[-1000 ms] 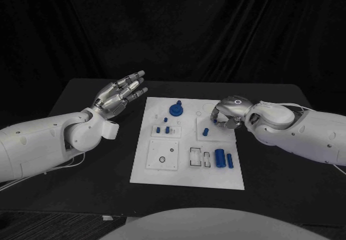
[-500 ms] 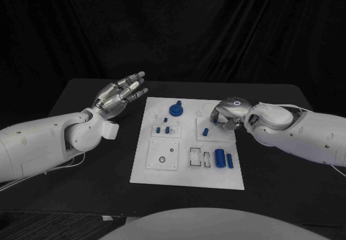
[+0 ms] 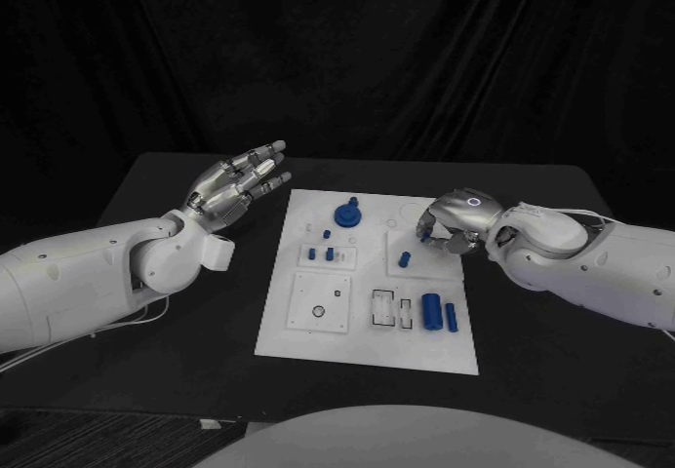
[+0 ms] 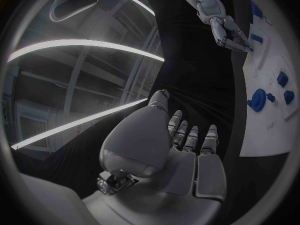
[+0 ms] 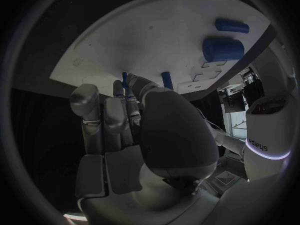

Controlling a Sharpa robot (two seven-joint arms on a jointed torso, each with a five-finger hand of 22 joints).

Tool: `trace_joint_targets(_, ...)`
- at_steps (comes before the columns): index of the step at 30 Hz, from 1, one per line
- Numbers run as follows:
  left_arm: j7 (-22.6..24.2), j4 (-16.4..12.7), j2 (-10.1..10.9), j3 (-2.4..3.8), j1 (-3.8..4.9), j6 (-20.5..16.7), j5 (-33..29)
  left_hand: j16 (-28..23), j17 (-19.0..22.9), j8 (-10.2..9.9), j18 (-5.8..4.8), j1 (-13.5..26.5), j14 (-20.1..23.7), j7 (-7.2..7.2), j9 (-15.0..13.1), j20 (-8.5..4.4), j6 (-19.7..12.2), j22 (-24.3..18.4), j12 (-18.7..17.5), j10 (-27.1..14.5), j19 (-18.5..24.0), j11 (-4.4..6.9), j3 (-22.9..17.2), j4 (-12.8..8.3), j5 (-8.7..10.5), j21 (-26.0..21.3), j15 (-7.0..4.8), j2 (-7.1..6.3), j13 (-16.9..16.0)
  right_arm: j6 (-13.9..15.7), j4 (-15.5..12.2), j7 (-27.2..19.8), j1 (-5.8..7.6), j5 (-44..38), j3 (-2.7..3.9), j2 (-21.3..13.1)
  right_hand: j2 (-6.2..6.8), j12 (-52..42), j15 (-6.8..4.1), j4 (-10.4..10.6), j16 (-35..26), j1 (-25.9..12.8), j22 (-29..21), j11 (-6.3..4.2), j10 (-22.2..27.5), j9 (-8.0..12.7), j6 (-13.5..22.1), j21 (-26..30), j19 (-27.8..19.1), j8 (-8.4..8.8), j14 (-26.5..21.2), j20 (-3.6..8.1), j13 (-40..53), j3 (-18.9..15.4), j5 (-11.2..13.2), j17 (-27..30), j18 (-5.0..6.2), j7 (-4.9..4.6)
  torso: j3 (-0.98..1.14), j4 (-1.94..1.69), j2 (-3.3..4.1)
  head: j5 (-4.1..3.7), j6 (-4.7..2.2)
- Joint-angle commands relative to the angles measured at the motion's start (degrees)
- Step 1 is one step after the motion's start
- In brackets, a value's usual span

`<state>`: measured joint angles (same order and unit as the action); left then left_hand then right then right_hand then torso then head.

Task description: Assemble the parts on the task board

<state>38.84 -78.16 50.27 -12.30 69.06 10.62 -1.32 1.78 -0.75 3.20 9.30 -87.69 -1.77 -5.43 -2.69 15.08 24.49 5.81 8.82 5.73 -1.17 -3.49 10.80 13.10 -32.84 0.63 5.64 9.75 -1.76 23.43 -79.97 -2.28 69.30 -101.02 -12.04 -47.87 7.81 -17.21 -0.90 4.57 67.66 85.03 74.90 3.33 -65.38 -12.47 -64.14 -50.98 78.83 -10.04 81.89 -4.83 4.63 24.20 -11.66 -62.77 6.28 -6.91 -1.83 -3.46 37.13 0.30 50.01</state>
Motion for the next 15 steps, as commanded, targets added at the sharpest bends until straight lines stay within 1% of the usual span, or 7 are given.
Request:
trace_joint_targets(1,2.7,0.1,-0.2,0.06,-0.14,0.9,-0.4,0.3,-0.1,0.4,1.05,-0.4,-0.1,-0.08,-0.1,0.49,0.2,0.1,0.4,0.2,0.0,-0.42,-0.1,-0.2,-0.38,0.3,0.47,0.19,-0.1,4.8,-1.1,0.0,1.40,0.2,0.16,-0.4,-0.71,0.3,-0.25,0.0,-0.2,-0.3,6.2,-0.06,-0.3,-0.1,-0.4,-0.3,0.2,-0.19,0.0,0.06,-0.1,-0.2,0.3,0.0,0.39,0.19,-0.06,-0.02,-0.02,0.05,-0.01)
trace_joint_targets(3,2.4,0.2,-0.3,0.06,-0.22,1.0,-0.4,0.3,-0.1,0.3,1.04,-0.5,-0.1,-0.11,-0.1,0.52,0.2,0.1,0.4,0.2,0.0,-0.46,-0.2,-0.3,-0.39,0.3,0.49,0.23,-0.1,4.6,-2.1,0.4,2.56,0.2,0.16,-0.9,-0.76,0.4,-0.26,0.0,-0.2,-0.3,6.2,-0.08,-0.4,-0.1,-0.4,-0.3,0.2,-0.19,0.0,0.06,-0.1,-0.2,0.4,0.1,0.40,0.21,-0.08,0.00,-0.07,0.06,-0.01)
trace_joint_targets(5,2.2,0.3,-0.3,0.06,-0.29,1.0,-0.4,0.3,-0.1,0.3,1.04,-0.5,-0.1,-0.19,-0.1,0.58,0.1,0.1,0.4,0.2,0.0,-0.55,-0.3,-0.3,-0.41,0.3,0.49,0.31,-0.1,4.2,-2.8,0.7,3.40,0.3,0.16,-1.2,-0.81,0.5,-0.28,-0.1,-0.3,-0.3,6.2,-0.10,-0.5,-0.2,-0.5,-0.4,0.2,-0.19,0.0,0.08,-0.1,-0.2,0.6,0.2,0.38,0.23,-0.11,0.01,-0.12,0.08,-0.01)
trace_joint_targets(9,1.7,0.6,-0.5,0.06,-0.57,1.3,-0.4,0.3,-0.1,0.3,1.03,-0.7,-0.1,-0.32,-0.1,0.67,0.1,0.1,0.4,0.2,0.0,-0.71,-0.5,-0.5,-0.46,0.3,0.50,0.43,-0.1,2.4,-5.2,1.3,5.49,0.4,0.16,-1.8,-0.87,0.5,-0.30,-0.1,-0.4,-0.3,6.2,-0.14,-0.6,-0.2,-0.5,-0.2,0.2,-0.21,0.0,0.09,-0.1,-0.2,0.7,0.3,0.41,0.25,-0.15,-0.04,-0.19,-0.03,-0.01)
trace_joint_targets(11,1.6,0.7,-0.5,0.06,-0.72,1.4,-0.4,0.3,-0.1,0.3,1.02,-0.8,-0.1,-0.38,-0.1,0.72,0.0,0.1,0.5,0.2,0.0,-0.77,-0.6,-0.6,-0.48,0.3,0.55,0.50,-0.1,1.7,-6.3,1.5,6.02,0.4,0.16,-2.0,-0.86,0.6,-0.31,-0.2,-0.5,-0.2,6.2,-0.15,-0.6,-0.2,-0.5,-0.1,0.2,-0.19,0.0,0.10,-0.1,-0.2,0.8,0.4,0.42,0.26,-0.17,-0.04,-0.23,-0.05,-0.01)
trace_joint_targets(13,1.4,0.8,-0.6,0.06,-0.96,1.5,-0.4,0.3,-0.1,0.3,1.02,-0.8,-0.1,-0.38,-0.1,0.72,0.0,0.1,0.5,0.2,0.0,-0.77,-0.6,-0.6,-0.48,0.3,0.55,0.50,-0.1,0.7,-8.0,1.7,6.58,0.4,0.16,-2.0,-0.84,0.6,-0.32,-0.2,-0.5,-0.2,6.2,-0.15,-0.6,-0.2,-0.5,-0.1,0.2,-0.16,-0.1,0.10,-0.2,-0.2,0.8,0.5,0.43,0.25,-0.10,-0.02,-0.12,0.01,-0.01)
trace_joint_targets(15,1.4,0.9,-0.6,0.06,-1.13,1.6,-0.4,0.3,-0.1,0.3,1.02,-0.8,-0.1,-0.38,-0.1,0.72,0.0,0.1,0.5,0.2,0.0,-0.77,-0.6,-0.6,-0.48,0.3,0.55,0.50,-0.1,-0.2,-9.0,1.8,6.79,0.4,0.16,-1.7,-0.78,0.7,-0.32,-0.3,-0.6,-0.1,6.2,-0.14,-0.7,-0.2,-0.4,0.0,0.1,-0.08,-0.1,0.11,-0.2,-0.2,0.9,0.6,0.44,0.23,-0.07,-0.01,-0.08,0.10,-0.01)
